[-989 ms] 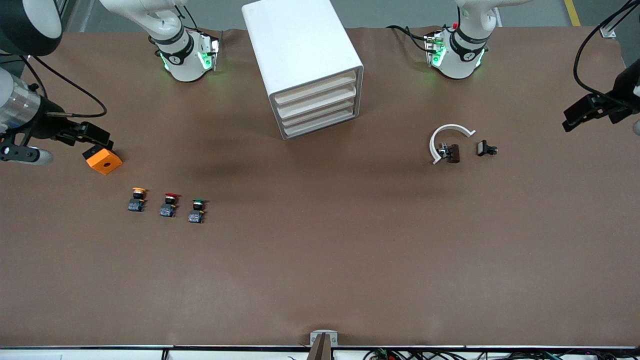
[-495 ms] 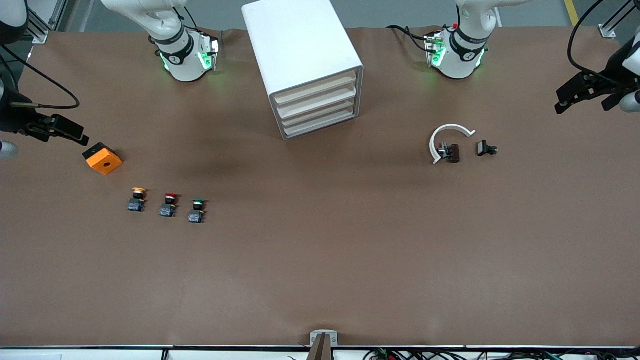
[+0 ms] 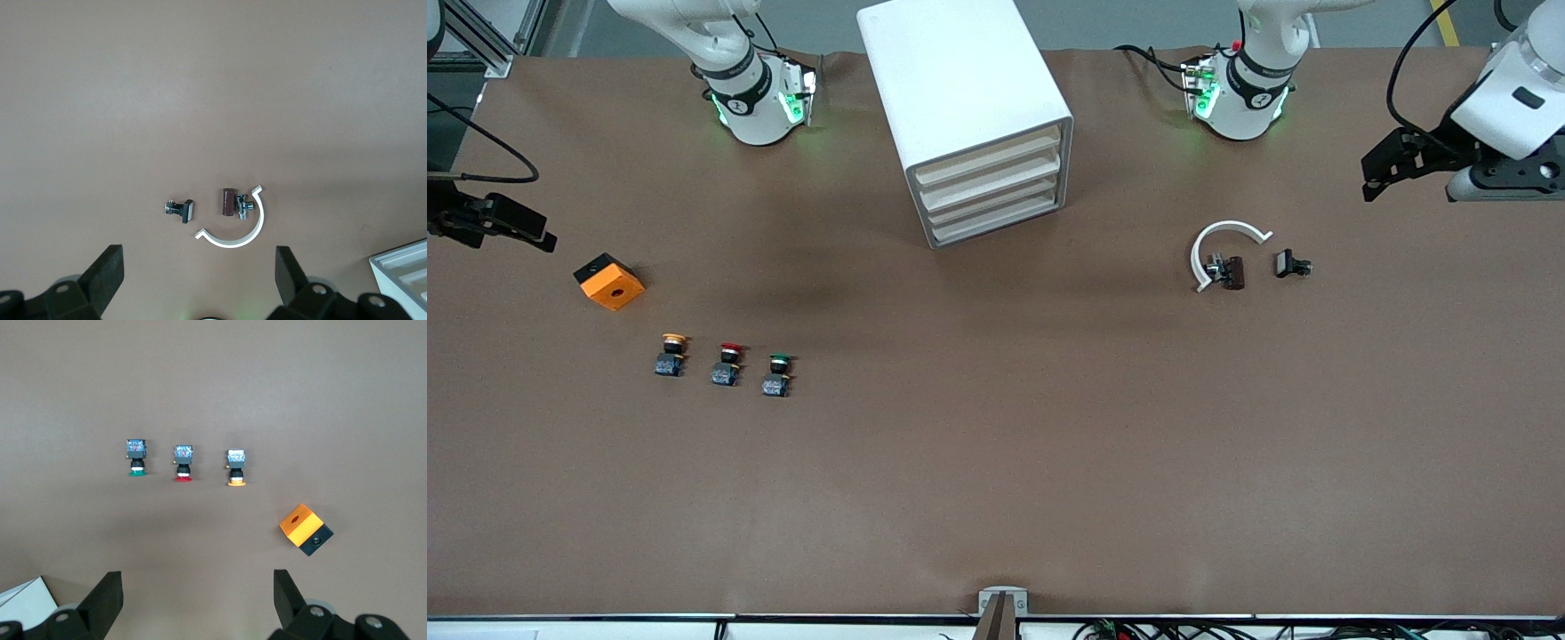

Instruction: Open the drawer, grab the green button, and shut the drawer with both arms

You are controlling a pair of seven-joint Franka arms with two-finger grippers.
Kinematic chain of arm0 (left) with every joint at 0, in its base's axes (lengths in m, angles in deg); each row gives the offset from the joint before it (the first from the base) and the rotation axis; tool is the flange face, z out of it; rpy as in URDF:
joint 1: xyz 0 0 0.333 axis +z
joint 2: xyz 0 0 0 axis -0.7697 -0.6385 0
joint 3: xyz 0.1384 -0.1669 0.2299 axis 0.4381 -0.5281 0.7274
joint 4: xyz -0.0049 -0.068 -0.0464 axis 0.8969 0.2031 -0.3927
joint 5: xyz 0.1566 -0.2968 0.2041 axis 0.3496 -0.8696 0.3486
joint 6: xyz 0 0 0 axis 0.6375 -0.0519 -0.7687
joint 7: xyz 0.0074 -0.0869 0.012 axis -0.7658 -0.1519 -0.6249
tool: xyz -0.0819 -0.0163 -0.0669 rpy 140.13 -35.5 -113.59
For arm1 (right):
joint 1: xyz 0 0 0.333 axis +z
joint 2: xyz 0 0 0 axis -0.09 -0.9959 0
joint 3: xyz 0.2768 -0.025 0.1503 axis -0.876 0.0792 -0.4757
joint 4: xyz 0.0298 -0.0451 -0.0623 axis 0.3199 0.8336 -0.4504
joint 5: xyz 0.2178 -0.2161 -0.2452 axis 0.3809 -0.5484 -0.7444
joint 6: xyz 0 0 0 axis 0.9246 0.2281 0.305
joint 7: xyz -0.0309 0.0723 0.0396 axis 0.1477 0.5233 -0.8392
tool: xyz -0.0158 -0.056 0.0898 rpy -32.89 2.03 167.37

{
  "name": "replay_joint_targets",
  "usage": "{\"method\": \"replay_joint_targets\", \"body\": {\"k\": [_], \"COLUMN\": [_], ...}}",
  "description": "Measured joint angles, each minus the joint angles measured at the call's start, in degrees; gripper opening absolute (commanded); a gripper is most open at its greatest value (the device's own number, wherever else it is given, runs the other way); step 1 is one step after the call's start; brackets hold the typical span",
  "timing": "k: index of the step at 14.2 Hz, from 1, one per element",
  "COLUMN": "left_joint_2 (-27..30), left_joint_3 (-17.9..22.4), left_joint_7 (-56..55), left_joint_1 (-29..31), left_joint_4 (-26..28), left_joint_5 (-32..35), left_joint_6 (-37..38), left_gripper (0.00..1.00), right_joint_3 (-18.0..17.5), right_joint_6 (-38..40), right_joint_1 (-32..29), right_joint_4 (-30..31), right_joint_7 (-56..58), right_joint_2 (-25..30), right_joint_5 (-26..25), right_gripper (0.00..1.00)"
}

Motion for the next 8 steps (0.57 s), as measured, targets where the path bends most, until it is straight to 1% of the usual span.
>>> {"method": "replay_joint_targets", "body": {"k": [3, 8], "left_joint_2": [0.0, 0.0], "left_joint_3": [0.8, 2.3], "left_joint_7": [0.0, 0.2], "left_joint_1": [0.4, 1.1], "left_joint_4": [0.0, -0.8], "left_joint_5": [0.0, 0.0], "left_joint_6": [0.0, 0.0], "left_gripper": [1.0, 1.0], "right_joint_3": [-1.2, -1.2], "right_joint_6": [3.2, 3.5], "right_joint_1": [1.3, 1.9], "right_joint_4": [-3.3, -4.5], "right_joint_7": [-3.6, -4.6], "right_joint_2": [0.0, -0.2], "right_joint_5": [0.0, 0.0], "right_gripper": [1.0, 1.0]}}
